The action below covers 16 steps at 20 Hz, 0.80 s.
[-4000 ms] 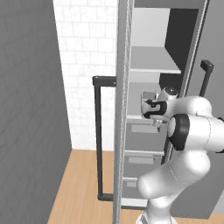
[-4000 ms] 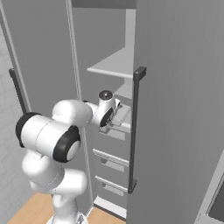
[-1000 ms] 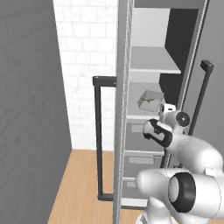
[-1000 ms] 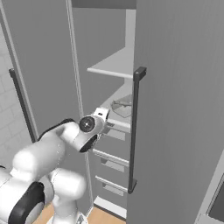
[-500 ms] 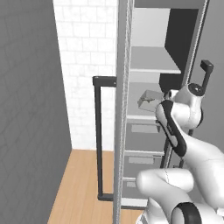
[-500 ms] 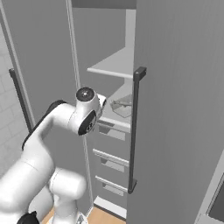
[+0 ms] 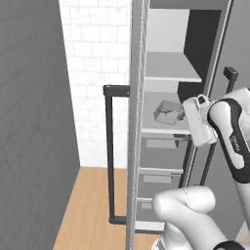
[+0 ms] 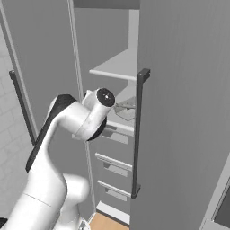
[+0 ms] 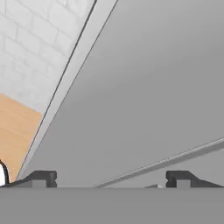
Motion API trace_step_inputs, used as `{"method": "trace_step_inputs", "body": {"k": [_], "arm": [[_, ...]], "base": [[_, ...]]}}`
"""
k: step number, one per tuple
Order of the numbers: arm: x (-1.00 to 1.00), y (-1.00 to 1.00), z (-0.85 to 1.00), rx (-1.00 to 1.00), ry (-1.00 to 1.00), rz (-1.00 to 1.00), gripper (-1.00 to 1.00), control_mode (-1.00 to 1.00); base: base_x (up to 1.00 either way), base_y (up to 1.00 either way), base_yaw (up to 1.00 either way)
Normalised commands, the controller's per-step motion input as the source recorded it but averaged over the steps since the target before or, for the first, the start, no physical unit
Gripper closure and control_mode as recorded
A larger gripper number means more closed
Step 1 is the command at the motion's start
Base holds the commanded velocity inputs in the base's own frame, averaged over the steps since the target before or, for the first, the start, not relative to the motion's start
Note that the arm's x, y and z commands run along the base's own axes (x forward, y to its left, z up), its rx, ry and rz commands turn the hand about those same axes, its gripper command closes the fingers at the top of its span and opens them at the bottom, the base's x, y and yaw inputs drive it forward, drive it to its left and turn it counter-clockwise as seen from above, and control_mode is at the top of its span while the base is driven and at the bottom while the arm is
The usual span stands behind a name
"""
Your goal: Take the meat container that has the fish and place it on the second highest rack of the freezer. Then take the vegetable container that has the bell pepper and cucumber and place it on the highest rack of the freezer.
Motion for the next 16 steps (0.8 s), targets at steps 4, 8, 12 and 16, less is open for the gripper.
{"method": "trace_step_inputs", "body": {"k": [4,8,12,16], "arm": [[-0.46,0.7,0.28,0.38,-0.03,0.41,-1.0,-1.0],[-0.14,0.94,0.02,0.2,-0.12,0.28,-1.0,-1.0],[0.0,0.89,-0.04,0.13,-0.09,0.1,-1.0,-1.0],[0.0,0.88,-0.02,0.21,-0.13,0.1,-1.0,-1.0]], "base": [[0.0,0.0,0.0],[0.0,0.0,0.0],[0.0,0.0,0.0],[0.0,0.0,0.0]]}}
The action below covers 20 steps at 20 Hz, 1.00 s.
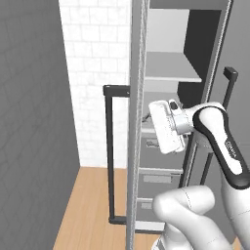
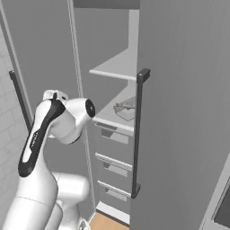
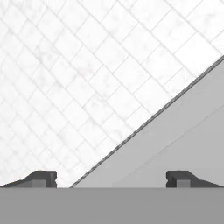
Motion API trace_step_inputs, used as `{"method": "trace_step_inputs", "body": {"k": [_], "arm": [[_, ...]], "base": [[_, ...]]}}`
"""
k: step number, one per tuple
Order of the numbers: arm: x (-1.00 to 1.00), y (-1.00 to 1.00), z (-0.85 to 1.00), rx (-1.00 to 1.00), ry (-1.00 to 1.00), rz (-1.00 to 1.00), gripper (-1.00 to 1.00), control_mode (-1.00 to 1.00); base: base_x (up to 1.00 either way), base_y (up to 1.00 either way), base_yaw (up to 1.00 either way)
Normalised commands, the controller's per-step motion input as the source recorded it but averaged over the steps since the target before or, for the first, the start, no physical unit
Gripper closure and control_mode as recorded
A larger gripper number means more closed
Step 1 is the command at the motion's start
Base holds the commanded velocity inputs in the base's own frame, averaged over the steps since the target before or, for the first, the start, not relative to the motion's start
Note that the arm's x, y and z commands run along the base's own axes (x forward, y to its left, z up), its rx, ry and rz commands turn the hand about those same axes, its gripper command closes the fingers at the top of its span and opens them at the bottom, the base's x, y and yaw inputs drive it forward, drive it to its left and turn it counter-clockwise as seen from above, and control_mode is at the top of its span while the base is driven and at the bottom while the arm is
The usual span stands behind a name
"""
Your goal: Take the meat container that has the fish and place it on the second highest rack of the freezer. Then take the vegetable container that has the bell pepper and cucumber and place it on the highest rack of the freezer.
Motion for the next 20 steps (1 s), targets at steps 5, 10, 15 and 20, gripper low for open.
{"method": "trace_step_inputs", "body": {"k": [5,10,15,20], "arm": [[0.02,0.57,0.0,0.3,-0.09,0.16,-1.0,-1.0],[0.1,0.71,0.0,0.02,0.0,0.19,-1.0,-1.0],[0.01,0.74,-0.03,0.0,0.0,0.12,-1.0,-1.0],[-0.14,-0.79,-0.03,0.0,0.0,0.02,-1.0,-1.0]], "base": [[0.0,0.0,0.0],[0.0,0.0,0.0],[0.0,0.0,0.0],[0.0,0.0,0.0]]}}
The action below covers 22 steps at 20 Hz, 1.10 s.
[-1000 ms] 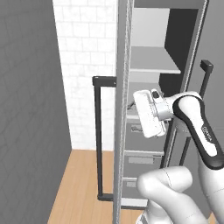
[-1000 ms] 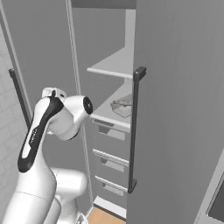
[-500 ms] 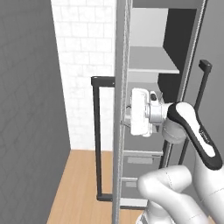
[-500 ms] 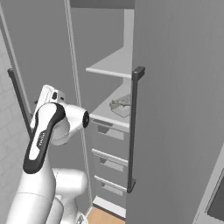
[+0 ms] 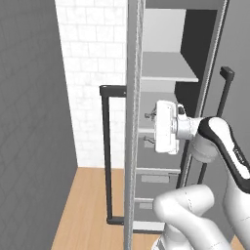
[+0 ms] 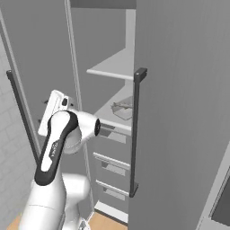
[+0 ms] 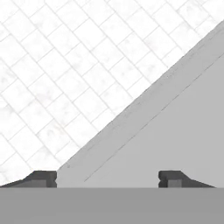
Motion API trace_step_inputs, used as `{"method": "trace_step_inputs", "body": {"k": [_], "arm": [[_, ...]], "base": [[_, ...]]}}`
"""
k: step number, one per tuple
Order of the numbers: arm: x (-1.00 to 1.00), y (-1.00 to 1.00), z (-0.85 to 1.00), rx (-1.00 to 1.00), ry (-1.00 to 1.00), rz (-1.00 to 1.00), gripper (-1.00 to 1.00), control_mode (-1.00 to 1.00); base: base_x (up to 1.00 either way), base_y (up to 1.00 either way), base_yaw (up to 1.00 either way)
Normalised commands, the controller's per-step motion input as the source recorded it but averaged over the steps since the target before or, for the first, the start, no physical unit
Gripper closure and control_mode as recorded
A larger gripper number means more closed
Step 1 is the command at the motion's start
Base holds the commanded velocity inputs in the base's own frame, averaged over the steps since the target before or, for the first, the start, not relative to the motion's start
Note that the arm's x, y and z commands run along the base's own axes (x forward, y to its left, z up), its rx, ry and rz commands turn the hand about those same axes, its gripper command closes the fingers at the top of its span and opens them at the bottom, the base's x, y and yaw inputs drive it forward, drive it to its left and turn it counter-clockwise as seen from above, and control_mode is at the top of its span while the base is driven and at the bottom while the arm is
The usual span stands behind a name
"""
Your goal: Take the meat container that has the fish and place it on the second highest rack of the freezer. Then take the vegetable container that has the bell pepper and cucumber and place it on the highest rack of the freezer.
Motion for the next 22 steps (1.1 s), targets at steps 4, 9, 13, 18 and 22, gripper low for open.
{"method": "trace_step_inputs", "body": {"k": [4,9,13,18,22], "arm": [[0.03,-1.0,-0.07,-0.03,0.0,-0.06,-1.0,-1.0],[0.25,-0.66,-0.42,-0.58,0.03,-0.08,-1.0,-1.0],[0.03,-0.84,-0.48,-0.86,0.19,-0.23,-1.0,-1.0],[0.0,-0.29,-0.22,-0.61,0.4,-0.34,-1.0,-1.0],[0.0,0.36,-0.33,-0.3,0.51,-0.51,-1.0,-1.0]], "base": [[0.0,0.0,0.0],[0.0,0.0,0.0],[0.0,0.0,0.0],[0.0,0.0,0.0],[0.0,0.0,0.0]]}}
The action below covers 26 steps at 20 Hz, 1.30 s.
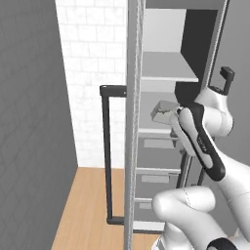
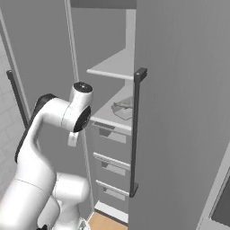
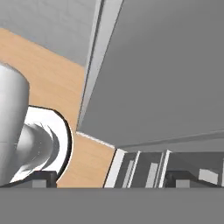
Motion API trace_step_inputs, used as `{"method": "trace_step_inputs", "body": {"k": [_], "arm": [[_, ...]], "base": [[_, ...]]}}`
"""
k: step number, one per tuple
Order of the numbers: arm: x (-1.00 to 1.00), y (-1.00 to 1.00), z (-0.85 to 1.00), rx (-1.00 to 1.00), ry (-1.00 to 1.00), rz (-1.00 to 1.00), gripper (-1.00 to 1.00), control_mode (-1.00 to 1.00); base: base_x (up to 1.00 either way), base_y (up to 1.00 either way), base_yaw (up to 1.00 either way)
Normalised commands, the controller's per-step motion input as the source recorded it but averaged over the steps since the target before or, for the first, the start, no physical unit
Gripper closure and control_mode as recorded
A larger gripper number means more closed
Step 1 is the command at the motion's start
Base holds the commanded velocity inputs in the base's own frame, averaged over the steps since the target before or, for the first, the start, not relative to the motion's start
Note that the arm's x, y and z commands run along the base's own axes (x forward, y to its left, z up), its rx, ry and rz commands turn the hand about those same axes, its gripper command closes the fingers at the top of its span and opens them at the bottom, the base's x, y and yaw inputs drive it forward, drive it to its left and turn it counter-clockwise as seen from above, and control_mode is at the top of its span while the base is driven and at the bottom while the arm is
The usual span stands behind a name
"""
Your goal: Take the meat container that has the fish and place it on the second highest rack of the freezer. Then take the vegetable container that has the bell pepper and cucumber and place it on the highest rack of the freezer.
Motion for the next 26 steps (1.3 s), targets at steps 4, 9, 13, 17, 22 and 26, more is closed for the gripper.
{"method": "trace_step_inputs", "body": {"k": [4,9,13,17,22,26], "arm": [[-0.17,-0.1,-0.37,-0.03,0.08,-0.37,-1.0,-1.0],[-0.4,-0.2,-0.51,-0.09,-0.13,-0.32,-1.0,-1.0],[-0.07,-0.03,-0.46,-0.14,-0.03,-0.11,-1.0,-1.0],[0.0,0.0,0.0,0.0,0.0,0.0,-1.0,-1.0],[-0.59,-0.08,0.0,0.0,-0.07,-0.1,-1.0,-1.0],[0.0,0.0,0.0,0.0,0.0,0.0,-1.0,1.0]], "base": [[0.0,0.0,0.0],[0.0,0.0,0.0],[0.0,0.0,0.0],[0.0,0.0,0.0],[0.0,0.0,0.0],[-0.97,-0.56,-0.34]]}}
